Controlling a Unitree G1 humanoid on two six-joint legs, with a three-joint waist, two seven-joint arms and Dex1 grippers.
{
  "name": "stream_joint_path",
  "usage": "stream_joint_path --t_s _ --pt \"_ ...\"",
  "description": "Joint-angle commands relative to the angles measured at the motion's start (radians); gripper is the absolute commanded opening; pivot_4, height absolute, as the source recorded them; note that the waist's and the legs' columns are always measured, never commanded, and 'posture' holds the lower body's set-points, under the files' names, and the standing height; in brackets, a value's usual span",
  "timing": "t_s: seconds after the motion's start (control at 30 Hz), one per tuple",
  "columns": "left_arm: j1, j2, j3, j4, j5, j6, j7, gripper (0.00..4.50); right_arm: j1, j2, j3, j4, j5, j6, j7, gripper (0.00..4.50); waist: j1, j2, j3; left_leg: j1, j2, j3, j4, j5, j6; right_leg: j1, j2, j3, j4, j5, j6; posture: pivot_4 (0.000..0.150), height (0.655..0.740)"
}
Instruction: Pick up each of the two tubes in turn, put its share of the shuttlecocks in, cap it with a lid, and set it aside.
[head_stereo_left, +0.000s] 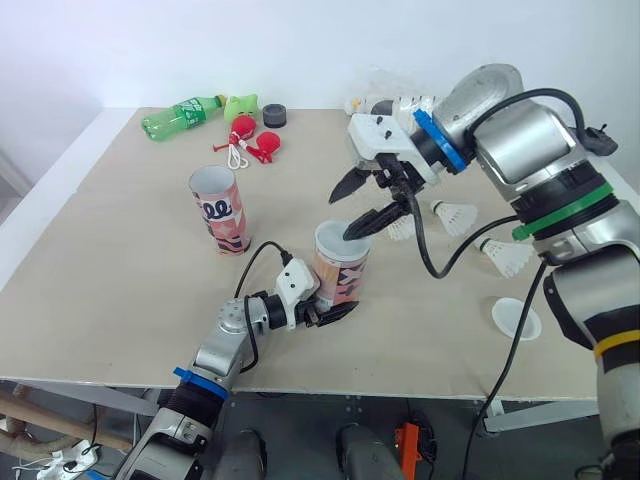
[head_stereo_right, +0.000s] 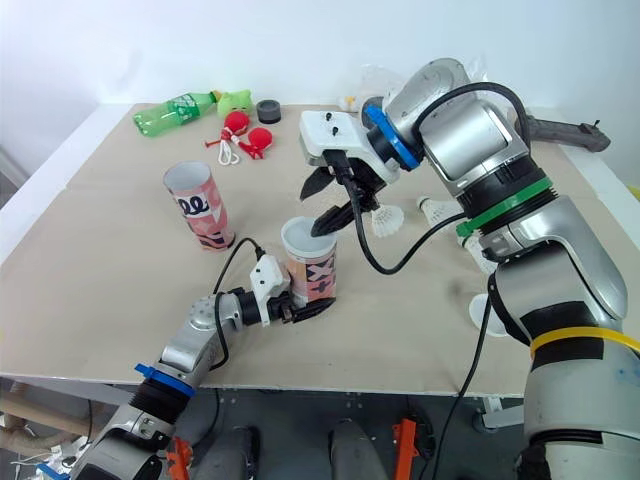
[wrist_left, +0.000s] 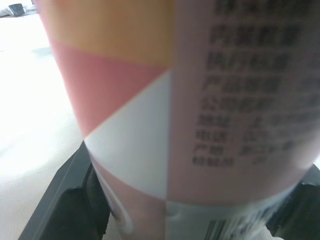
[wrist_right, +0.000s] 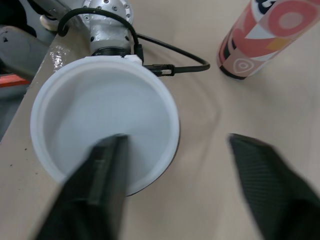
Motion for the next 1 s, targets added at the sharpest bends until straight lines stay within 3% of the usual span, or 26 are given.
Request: stream_joint_path --t_s 0.03,0.1,0.23,0.4,1.0 --pt "0.017 0.004 -0.013 0.021 0.011 0.022 -0.001 3.27 -0.043 0.024 -0.073 0.036 -0.008 -0.004 0.042 4.45 0.000 0.000 0.000 0.000 0.000 0.000 0.000 0.000 0.000 0.000 0.000 0.000 0.000 0.000 0.000 0.150 0.7400" --pt "0.017 0.004 -0.012 0.021 0.011 0.023 -0.003 3.27 -0.066 0.028 -0.101 0.042 0.019 0.018 0.042 4.24 0.000 0.000 0.000 0.000 0.000 0.000 0.000 0.000 0.000 0.000 0.000 0.000 0.000 0.000 0.000 0.150 0.7400" --pt "0.016 0.004 -0.011 0.020 0.009 0.025 -0.005 3.27 -0.082 -0.001 -0.110 -0.008 0.119 0.077 0.042 2.67 0.001 0.000 0.000 0.000 0.000 0.000 0.000 0.000 0.000 0.000 0.000 0.000 0.000 0.000 0.000 0.150 0.7400" --pt "0.014 0.004 -0.010 0.021 0.009 0.027 -0.005 3.27 -0.044 -0.055 -0.056 -0.108 0.199 0.104 0.042 0.18 0.000 0.000 0.000 0.000 0.000 0.000 -0.001 0.000 0.000 0.000 0.000 0.000 0.000 0.000 0.000 0.150 0.7400" --pt "0.019 0.006 -0.009 0.013 0.010 0.034 -0.004 3.27 0.096 -0.054 0.087 -0.209 0.060 0.048 0.042 0.08 -0.001 0.000 -0.001 0.001 0.000 0.000 -0.001 0.000 0.000 0.000 0.000 0.000 0.000 0.000 0.000 0.150 0.7400"
